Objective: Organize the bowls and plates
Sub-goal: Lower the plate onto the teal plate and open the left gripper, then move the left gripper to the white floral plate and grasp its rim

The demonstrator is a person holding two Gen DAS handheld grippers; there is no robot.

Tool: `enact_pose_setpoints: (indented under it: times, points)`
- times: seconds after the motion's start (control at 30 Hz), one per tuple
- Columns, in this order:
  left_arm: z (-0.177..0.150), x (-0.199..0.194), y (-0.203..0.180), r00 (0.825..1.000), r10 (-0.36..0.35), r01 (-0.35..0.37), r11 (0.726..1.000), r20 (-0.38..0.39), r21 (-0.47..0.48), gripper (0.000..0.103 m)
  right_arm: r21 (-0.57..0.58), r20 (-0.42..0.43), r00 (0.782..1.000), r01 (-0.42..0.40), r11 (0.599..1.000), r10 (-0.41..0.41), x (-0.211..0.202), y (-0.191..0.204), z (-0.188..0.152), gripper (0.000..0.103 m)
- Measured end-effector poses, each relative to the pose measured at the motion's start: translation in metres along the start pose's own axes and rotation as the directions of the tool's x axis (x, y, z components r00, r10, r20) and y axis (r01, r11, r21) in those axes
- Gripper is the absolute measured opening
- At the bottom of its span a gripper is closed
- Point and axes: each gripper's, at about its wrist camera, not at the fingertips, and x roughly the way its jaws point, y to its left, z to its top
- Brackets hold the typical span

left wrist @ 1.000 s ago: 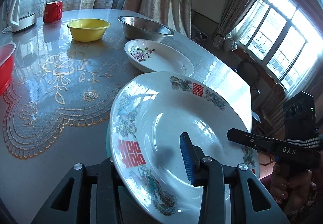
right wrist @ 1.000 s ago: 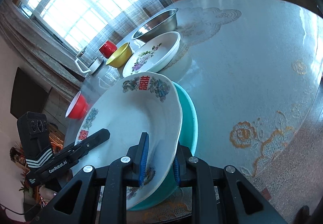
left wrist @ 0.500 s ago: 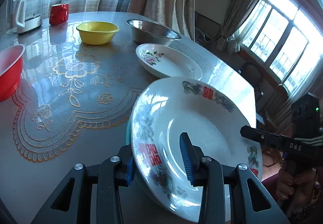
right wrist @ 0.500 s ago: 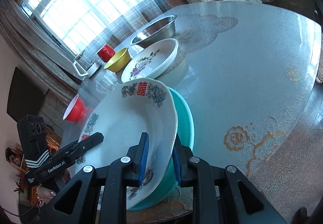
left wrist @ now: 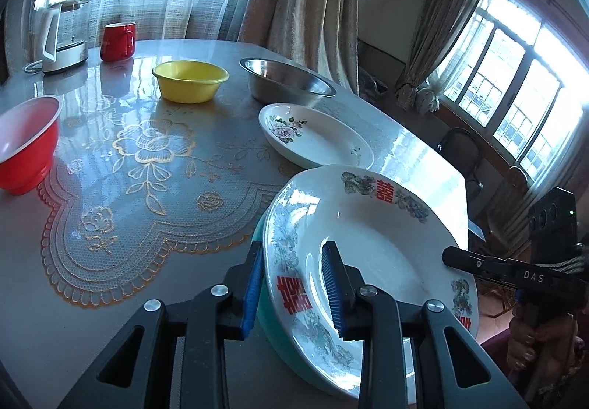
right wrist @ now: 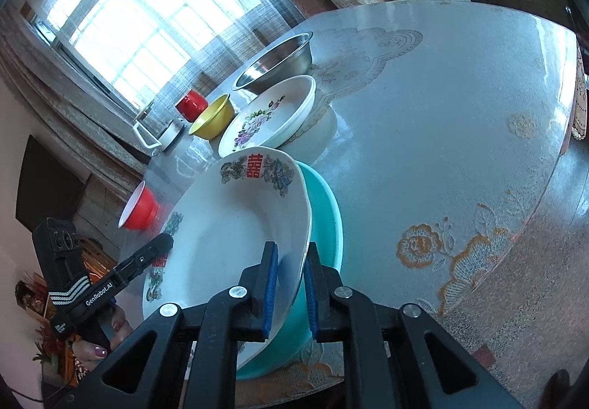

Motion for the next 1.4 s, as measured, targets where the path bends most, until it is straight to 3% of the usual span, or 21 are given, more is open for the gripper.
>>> enact_pose_setpoints:
  times: [0.17, 0.23, 0.3, 0.5, 0.67, 0.8, 1.03, 1.2, 1.4]
  points:
    - [0.000, -0.001, 0.000, 1.000, -0.007, 0.006, 1.000, 0.005, 0.001, 0.032, 0.001, 0.001, 1.000, -0.008, 1.000, 0.008, 0.000, 0.001, 0.001, 0.017]
    - [0.001, -0.006, 0.001, 0.999, -0.018, 0.018, 1.000, 0.032, -0.003, 0.041, 0.006, 0.016, 1.000, -0.026, 1.000, 0.026, -0.004, 0.001, 0.002, 0.028]
    - [0.003, -0.015, 0.005, 0.997, -0.028, 0.030, 0.999, 0.078, -0.024, 0.054, 0.002, 0.036, 0.999, -0.032, 0.999, 0.032, -0.008, 0.001, 0.006, 0.031]
    - [0.007, -0.033, 0.019, 0.978, 0.049, -0.030, 0.995, 0.202, -0.098, 0.074, 0.018, 0.095, 0.995, -0.032, 0.999, 0.030, -0.017, -0.007, 0.019, 0.031]
    - [0.008, -0.031, 0.016, 0.973, 0.102, -0.087, 0.993, 0.209, -0.080, 0.088, 0.041, 0.096, 0.995, -0.008, 0.999, 0.004, -0.012, -0.018, 0.029, 0.031]
    - [0.009, -0.025, 0.016, 0.979, 0.084, -0.070, 0.994, 0.185, -0.081, 0.095, 0.039, 0.086, 0.996, 0.008, 0.999, -0.011, -0.005, -0.023, 0.041, 0.034]
    - [0.022, -0.010, 0.026, 0.995, 0.039, -0.017, 0.971, 0.088, -0.237, 0.097, 0.020, 0.061, 0.997, 0.043, 0.999, -0.044, 0.015, -0.030, 0.071, 0.037]
    - [0.051, 0.006, 0.022, 0.995, 0.100, -0.099, 0.960, -0.008, -0.262, 0.097, 0.022, 0.035, 0.998, 0.042, 0.999, -0.042, 0.034, -0.029, 0.096, 0.037]
    - [0.090, 0.030, 0.016, 0.977, 0.190, -0.207, 0.956, -0.099, -0.208, 0.097, -0.047, 0.022, 0.999, 0.042, 0.998, -0.041, 0.053, -0.017, 0.125, 0.037]
